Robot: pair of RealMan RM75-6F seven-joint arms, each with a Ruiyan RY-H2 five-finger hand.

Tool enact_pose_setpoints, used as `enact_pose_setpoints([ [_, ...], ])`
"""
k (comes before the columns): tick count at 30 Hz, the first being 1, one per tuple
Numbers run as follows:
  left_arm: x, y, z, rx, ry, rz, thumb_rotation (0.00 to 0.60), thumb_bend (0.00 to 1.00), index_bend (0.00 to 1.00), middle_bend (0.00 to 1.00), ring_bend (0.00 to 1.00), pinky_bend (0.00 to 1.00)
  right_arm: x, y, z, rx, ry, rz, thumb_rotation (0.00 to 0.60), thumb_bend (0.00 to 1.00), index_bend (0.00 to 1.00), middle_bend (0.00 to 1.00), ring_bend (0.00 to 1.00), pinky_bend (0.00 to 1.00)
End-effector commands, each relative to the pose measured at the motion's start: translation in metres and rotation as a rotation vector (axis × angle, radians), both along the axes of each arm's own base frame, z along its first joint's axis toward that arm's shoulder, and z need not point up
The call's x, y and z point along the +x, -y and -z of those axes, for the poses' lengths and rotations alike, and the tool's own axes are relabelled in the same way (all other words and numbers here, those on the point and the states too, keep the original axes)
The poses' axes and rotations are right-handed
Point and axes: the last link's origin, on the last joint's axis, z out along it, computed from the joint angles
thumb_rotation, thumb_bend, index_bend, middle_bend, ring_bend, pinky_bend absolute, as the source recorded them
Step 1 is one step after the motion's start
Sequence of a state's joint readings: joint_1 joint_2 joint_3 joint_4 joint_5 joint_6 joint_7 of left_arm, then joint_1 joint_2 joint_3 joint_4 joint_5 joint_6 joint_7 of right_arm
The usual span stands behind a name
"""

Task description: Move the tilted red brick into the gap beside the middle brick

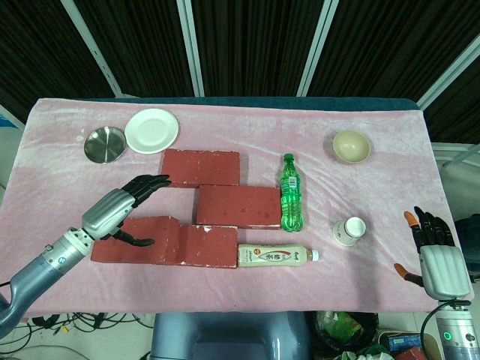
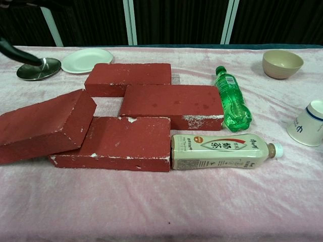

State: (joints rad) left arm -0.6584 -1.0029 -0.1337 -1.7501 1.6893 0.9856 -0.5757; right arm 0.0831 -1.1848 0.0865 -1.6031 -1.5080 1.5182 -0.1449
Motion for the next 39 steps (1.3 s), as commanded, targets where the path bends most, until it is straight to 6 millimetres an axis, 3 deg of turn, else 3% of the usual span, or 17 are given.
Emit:
enact_pose_setpoints([
  [1,0.023,-0.011,0.003,-0.040,0.026,0.040,0.600,0.02,0.00,0.00,0.00,0.00,0.000,0.000,0.000,-0.002,0.001,0.003,0.600,0.04,0.00,0.00,0.00,0.08],
  [8,0.038,-0.017,0.011,-0.063,0.033,0.068,0.600,0.02,0.00,0.00,0.00,0.00,0.000,0.001,0.000,0.004,-0.006,0.004,0.600,0.04,0.00,0.00,0.00,0.08],
  [16,0.026,-0.019,0.010,0.044,-0.040,0.075,0.600,0.02,0.00,0.00,0.00,0.00,-0.001,0.001,0.000,0.003,0.003,0.013,0.600,0.04,0.00,0.00,0.00,0.08],
  [21,0.018,-0.008,0.011,0.050,-0.048,0.042,0.600,0.01,0.00,0.00,0.00,0.00,0.000,-0.001,-0.001,-0.001,0.004,0.004,0.600,0.04,0.00,0.00,0.00,0.08],
  [26,-0.009,0.005,-0.008,0.108,-0.200,-0.005,0.600,0.01,0.00,0.00,0.00,0.00,-0.001,-0.001,-0.001,0.004,0.001,0.014,0.600,0.04,0.00,0.00,0.00,0.08],
  [33,-0.057,0.038,-0.042,0.181,-0.340,-0.149,0.600,0.00,0.00,0.00,0.00,0.00,-0.001,-0.001,-0.001,0.008,0.001,0.015,0.600,0.04,0.00,0.00,0.00,0.08],
  [39,-0.091,0.059,-0.045,0.150,-0.428,-0.208,0.600,0.00,0.00,0.00,0.00,0.00,-0.001,-0.001,-0.001,0.007,0.000,0.013,0.600,0.04,0.00,0.00,0.00,0.08],
])
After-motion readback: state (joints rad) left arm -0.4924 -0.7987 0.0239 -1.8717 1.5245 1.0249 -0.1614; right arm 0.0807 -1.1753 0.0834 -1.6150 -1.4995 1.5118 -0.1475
